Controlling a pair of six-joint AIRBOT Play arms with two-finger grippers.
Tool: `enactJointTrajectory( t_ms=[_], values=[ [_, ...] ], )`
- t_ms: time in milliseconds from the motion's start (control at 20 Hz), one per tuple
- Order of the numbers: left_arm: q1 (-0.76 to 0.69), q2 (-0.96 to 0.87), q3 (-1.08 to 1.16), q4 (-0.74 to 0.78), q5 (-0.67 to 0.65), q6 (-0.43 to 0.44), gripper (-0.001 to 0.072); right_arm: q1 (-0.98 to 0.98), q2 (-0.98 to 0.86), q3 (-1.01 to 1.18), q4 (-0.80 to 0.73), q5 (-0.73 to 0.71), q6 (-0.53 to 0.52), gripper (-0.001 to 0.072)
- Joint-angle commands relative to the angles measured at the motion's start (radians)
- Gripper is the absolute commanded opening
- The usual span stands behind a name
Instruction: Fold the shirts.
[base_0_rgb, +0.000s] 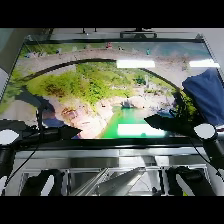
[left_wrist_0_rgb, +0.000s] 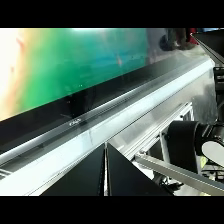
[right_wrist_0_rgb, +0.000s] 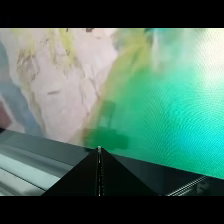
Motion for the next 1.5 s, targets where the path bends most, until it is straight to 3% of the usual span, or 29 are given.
enactJointTrajectory(
  t_ms=[0,950,1200,1300,1400,1450],
  values=[
    [0.0,0.001,0.0,0.0,0.0,0.0,0.0002,0.001,0.0,0.0,0.0,0.0,0.0,0.0019],
    [-0.001,0.001,0.0,-0.003,0.003,0.0,0.0002,0.001,0.0,0.0,0.023,-0.004,0.0,0.0018],
    [0.0,0.001,0.005,-0.007,0.055,-0.004,0.0002,0.002,0.0,0.0,0.027,-0.006,0.0,0.0019],
    [0.047,0.0,0.071,0.121,0.057,-0.006,0.0001,0.002,0.0,0.0,0.027,0.012,0.0,0.0019],
    [0.174,-0.002,0.195,0.39,0.026,-0.095,0.0003,0.002,0.0,0.0,0.026,0.03,0.0,0.003],
    [0.258,-0.002,0.252,0.51,0.01,-0.116,0.0172,0.002,0.0,0.0,0.027,0.035,0.0,0.011]
  ],
)
